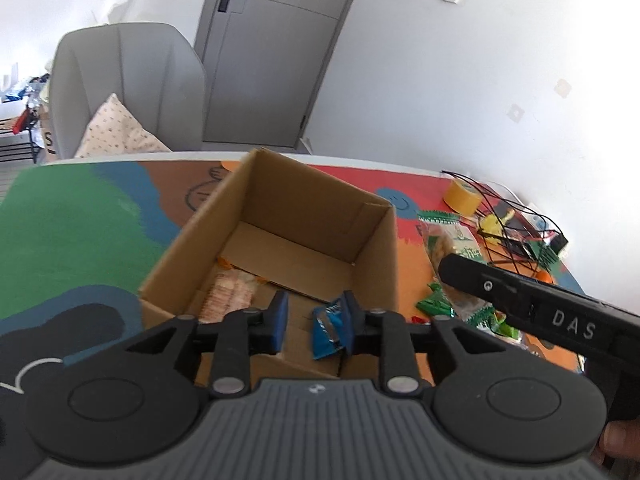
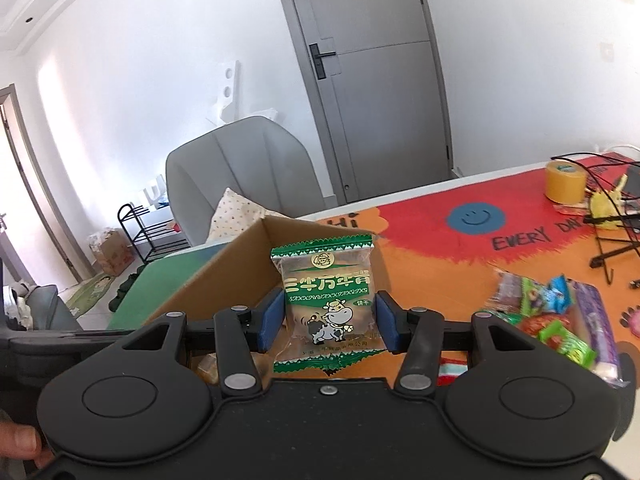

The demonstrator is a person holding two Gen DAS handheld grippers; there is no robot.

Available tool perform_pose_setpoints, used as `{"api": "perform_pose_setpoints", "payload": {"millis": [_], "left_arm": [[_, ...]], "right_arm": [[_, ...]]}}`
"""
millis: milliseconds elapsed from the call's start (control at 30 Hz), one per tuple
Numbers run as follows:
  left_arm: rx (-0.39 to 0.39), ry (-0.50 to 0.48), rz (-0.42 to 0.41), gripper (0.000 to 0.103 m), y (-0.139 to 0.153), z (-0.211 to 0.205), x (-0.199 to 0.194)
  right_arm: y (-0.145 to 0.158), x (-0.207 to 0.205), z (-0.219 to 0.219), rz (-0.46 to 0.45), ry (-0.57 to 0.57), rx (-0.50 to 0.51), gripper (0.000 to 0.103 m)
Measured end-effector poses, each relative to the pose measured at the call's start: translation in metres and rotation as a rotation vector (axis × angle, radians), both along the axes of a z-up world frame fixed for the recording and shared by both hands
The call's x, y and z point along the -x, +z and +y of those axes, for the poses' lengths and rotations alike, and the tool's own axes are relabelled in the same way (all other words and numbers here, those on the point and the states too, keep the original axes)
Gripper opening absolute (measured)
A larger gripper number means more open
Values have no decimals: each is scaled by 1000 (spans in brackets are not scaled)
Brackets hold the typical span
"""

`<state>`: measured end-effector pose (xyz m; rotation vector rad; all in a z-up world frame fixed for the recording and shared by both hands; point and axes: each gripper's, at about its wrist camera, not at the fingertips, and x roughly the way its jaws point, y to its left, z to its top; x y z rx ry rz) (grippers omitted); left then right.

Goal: Organize snacks
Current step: 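Carry both packets over the box and open both grippers to drop them, then move both tools back over the snack pile toward the white bread packet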

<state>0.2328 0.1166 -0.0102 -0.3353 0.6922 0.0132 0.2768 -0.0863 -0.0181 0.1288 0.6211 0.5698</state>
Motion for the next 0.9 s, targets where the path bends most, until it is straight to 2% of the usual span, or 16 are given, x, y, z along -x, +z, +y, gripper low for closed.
{"api": "perform_pose_setpoints", "payload": {"millis": [233,300,400,500,567,700,900], "left_arm": [[-12,44,-24,59,10,13,10],[-17,48,-36,71,13,15,12],[-30,70,-51,77,16,18,15],[-18,83,-45,87,18,20,15],[-19,84,-47,92,17,20,14],[-18,93,-19,95,14,18,10],[-16,39,1,96,9,2,4]], "right_arm": [[3,-5,18,22,34,-31,49],[2,-7,22,36,45,-49,49],[1,-13,26,60,51,-89,50],[0,-13,27,66,63,-97,56],[1,-11,22,55,57,-96,66],[3,-6,7,41,27,-88,69],[-1,2,-15,48,-12,-48,77]]}}
